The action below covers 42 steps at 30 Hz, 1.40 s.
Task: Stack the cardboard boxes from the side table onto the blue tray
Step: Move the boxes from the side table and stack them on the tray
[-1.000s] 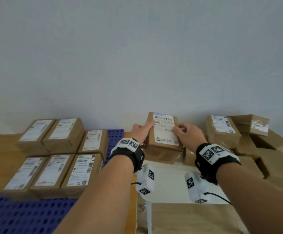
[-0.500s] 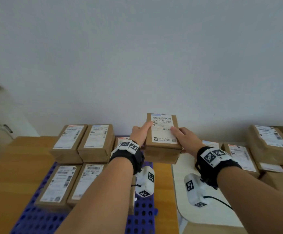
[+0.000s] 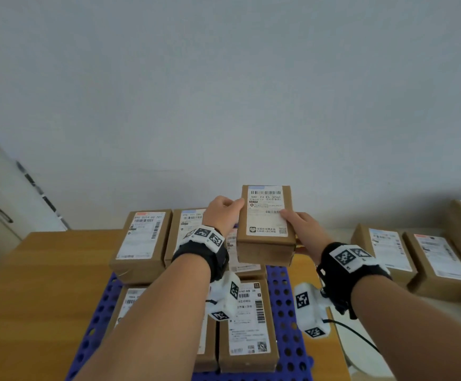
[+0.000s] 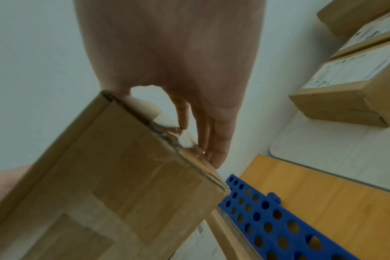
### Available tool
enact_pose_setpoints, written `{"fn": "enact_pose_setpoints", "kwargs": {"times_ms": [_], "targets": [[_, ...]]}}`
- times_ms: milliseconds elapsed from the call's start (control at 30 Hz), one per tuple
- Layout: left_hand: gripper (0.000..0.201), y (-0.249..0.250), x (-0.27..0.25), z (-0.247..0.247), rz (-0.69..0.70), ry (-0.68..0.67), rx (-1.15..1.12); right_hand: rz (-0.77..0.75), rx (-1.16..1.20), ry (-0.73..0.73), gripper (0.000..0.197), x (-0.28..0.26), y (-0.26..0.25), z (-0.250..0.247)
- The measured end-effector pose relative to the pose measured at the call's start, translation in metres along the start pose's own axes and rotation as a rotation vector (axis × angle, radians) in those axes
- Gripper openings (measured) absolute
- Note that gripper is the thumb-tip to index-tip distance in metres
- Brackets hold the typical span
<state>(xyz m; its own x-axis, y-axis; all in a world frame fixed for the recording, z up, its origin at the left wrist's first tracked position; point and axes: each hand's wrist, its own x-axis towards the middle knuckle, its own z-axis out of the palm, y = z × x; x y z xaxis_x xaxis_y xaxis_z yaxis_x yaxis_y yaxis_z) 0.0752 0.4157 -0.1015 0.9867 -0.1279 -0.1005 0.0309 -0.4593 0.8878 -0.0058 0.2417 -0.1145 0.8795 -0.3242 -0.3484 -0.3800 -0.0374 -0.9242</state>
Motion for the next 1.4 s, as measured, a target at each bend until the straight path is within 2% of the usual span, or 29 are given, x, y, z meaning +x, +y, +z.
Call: {"fn": "enact_pose_setpoints", "kwargs": {"times_ms": [67,133,367,567,733,933,1267,1400], "targets": [[0.02,-0.007,0.003,-0.008,0.049,0.041,0.103,0.015,-0.023,0.015,0.043,0.005,0.003,0.009],[0.015,-0.016,0.008,-0.016,0.087,0.058,0.177,0.026,-0.058,0.017,0.05,0.011,0.005,0.017],[0.032,-0.039,0.015,-0.027,0.1,0.019,0.264,0.043,-0.109,-0.027,0.038,0.025,0.01,0.044],[0.047,-0.046,0.019,-0.026,0.145,-0.023,0.397,0.059,-0.125,-0.028,0.039,0.035,0.021,0.052],[0.048,-0.052,0.023,-0.02,0.178,0.006,0.42,0.135,-0.157,-0.068,0.037,0.037,0.023,0.053],[0.048,-0.056,0.026,-0.017,0.178,0.017,0.433,0.149,-0.202,-0.099,0.042,0.041,0.025,0.054],[0.045,-0.055,0.026,-0.019,0.169,0.016,0.441,0.13,-0.25,-0.123,0.042,0.04,0.021,0.056],[0.046,-0.049,0.023,-0.017,0.144,-0.012,0.472,0.039,-0.354,-0.09,0.047,0.036,0.017,0.051]]}}
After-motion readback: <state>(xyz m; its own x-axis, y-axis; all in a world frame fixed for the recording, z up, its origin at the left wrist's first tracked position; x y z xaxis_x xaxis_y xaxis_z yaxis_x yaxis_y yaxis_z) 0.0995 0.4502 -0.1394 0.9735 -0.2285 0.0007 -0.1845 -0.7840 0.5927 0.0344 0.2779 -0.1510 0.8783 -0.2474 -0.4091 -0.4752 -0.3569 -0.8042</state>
